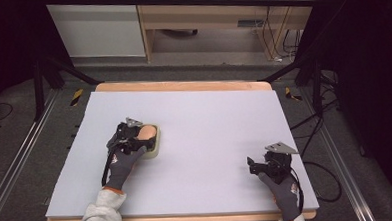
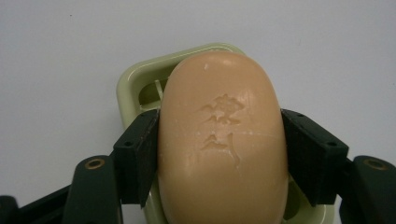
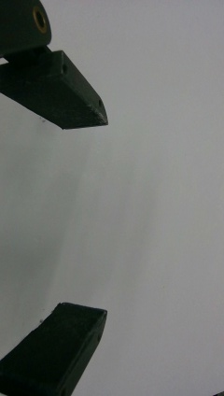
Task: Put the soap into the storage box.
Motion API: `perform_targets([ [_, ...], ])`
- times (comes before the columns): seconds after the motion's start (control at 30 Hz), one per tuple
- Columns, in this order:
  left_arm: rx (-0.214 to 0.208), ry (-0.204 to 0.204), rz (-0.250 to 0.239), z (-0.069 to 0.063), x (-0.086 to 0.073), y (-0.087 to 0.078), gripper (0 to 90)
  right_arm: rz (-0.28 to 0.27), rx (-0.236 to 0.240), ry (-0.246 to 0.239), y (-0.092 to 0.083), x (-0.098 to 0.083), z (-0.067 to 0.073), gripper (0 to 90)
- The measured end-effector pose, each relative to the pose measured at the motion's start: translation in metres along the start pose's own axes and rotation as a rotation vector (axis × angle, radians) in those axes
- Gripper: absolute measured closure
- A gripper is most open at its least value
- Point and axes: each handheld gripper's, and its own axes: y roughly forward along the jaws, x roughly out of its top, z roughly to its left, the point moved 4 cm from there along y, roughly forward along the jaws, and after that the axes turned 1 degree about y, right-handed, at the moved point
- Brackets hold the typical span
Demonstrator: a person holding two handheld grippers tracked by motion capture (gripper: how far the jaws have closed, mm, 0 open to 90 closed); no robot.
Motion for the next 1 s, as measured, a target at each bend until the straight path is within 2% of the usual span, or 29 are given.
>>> perform_targets([
  [0.83, 0.010, 0.012, 0.021, -0.0034, -0.0011, 0.0019, 31.0, -0.002, -0.001, -0.001, -0.0005, 0.0001, -0.0001, 7.4],
  [1.0, 0.007, -0.013, -0.010, -0.0006, 0.0009, -0.0046, 27.9, -0.002, -0.002, 0.000, -0.0007, 0.0001, -0.0003, 7.3],
])
